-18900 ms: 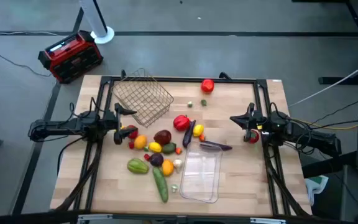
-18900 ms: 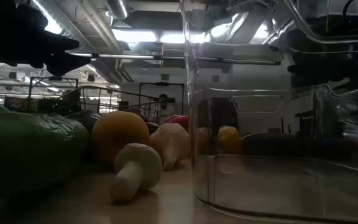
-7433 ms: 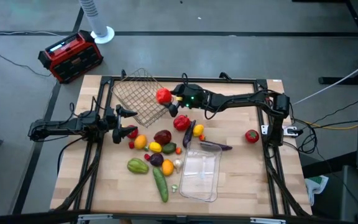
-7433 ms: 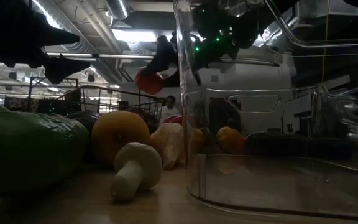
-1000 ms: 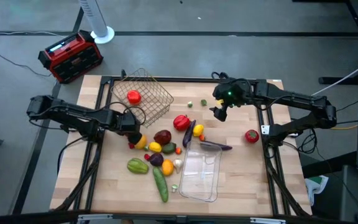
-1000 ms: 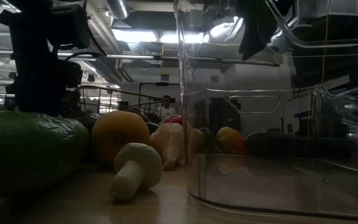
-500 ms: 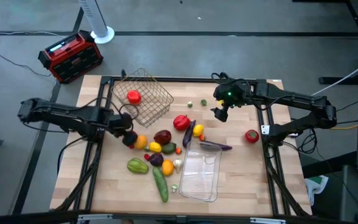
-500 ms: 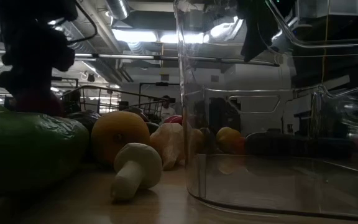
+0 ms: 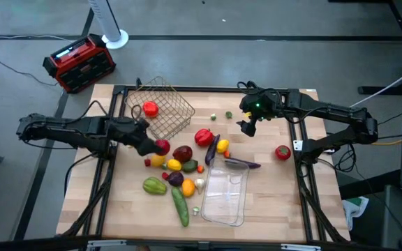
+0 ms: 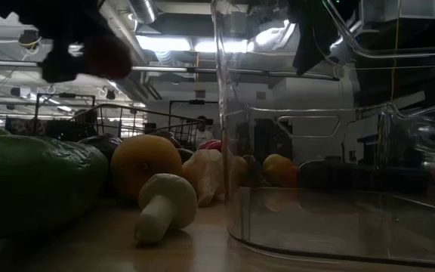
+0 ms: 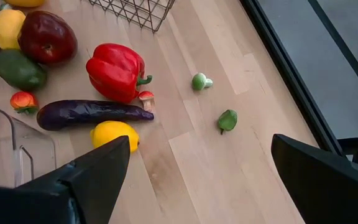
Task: Sort produce into baskets
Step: Put the large red tomato into the wire basket
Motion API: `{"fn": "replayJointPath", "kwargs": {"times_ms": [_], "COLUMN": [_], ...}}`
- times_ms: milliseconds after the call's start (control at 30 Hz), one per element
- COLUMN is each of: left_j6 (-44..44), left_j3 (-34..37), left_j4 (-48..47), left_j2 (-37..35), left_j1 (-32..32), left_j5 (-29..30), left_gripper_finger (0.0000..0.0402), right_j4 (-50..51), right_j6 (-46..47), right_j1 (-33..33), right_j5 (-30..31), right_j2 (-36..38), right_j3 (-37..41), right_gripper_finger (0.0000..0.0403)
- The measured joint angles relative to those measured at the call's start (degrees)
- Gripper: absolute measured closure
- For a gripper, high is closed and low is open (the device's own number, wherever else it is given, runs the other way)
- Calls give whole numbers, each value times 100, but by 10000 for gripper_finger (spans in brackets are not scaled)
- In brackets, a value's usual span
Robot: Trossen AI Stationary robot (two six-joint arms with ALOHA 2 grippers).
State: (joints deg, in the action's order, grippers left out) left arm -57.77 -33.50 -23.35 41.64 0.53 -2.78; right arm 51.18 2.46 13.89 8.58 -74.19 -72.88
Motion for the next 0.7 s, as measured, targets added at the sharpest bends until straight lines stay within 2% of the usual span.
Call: {"fn": "replayJointPath", "kwargs": {"times_ms": [133, 300, 367, 467, 700], "left_j6": [251, 696, 921, 1258, 1457], "left_j3": [-4, -4, -4, -4, -4], "left_j4": [413, 247, 218, 135, -265], "left_j2": [30, 45, 49, 47, 49], "left_j1": [150, 412, 521, 684, 897], "left_j5": [478, 1676, 1963, 2015, 2017], "left_gripper_finger": [99, 99, 99, 98, 98], "right_j4": [1, 0, 2, 2, 37], "right_j6": [1, 2, 2, 0, 4], "right_j1": [0, 0, 0, 0, 0], "right_j5": [-2, -2, -2, -2, -6], "right_j2": [0, 0, 0, 0, 0], "right_j3": [0, 0, 0, 0, 0], "right_gripper_finger": [17, 17, 17, 17, 17]}}
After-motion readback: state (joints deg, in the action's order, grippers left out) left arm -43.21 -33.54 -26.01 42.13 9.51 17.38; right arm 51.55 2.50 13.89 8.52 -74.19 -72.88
